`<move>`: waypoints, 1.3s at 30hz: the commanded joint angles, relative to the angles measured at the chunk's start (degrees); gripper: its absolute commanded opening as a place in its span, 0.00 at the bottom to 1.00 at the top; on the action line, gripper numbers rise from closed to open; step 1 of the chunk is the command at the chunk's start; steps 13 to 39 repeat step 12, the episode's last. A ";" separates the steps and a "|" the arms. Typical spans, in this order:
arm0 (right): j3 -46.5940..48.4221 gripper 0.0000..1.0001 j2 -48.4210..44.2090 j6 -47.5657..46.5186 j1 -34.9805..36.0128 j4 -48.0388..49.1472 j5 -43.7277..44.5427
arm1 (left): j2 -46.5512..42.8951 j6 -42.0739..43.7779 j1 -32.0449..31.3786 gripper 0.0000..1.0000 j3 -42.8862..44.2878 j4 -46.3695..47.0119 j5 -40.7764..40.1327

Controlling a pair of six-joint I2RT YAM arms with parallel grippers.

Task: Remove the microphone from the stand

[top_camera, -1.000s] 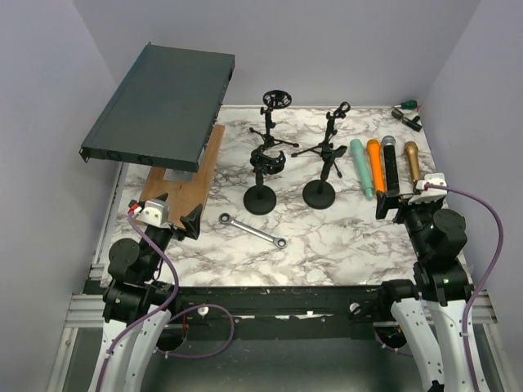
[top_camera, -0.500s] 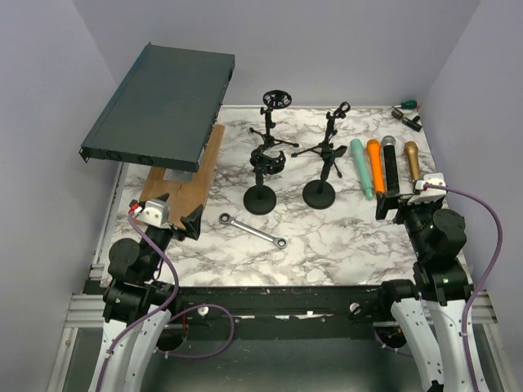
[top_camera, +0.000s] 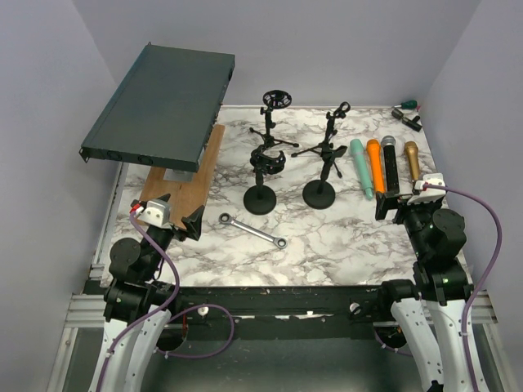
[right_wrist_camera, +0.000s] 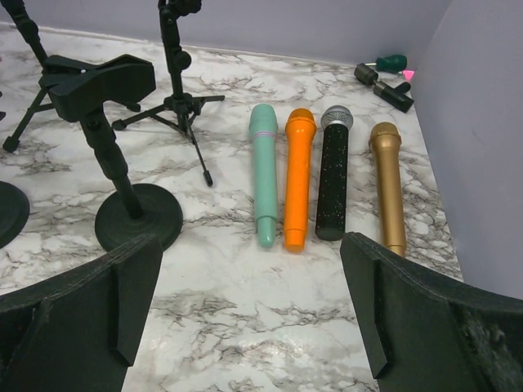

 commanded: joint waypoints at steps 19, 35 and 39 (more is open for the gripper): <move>-0.96 1.00 -0.20 -0.75 -0.53 -0.10 -0.59 | -0.95 -0.56 0.47 0.99 -0.56 0.66 1.57; -0.96 1.00 -0.20 -0.75 -0.53 -0.10 -0.59 | -0.95 -0.56 0.47 0.99 -0.56 0.66 1.57; -0.96 1.00 -0.20 -0.75 -0.53 -0.10 -0.59 | -0.95 -0.56 0.47 0.99 -0.56 0.66 1.57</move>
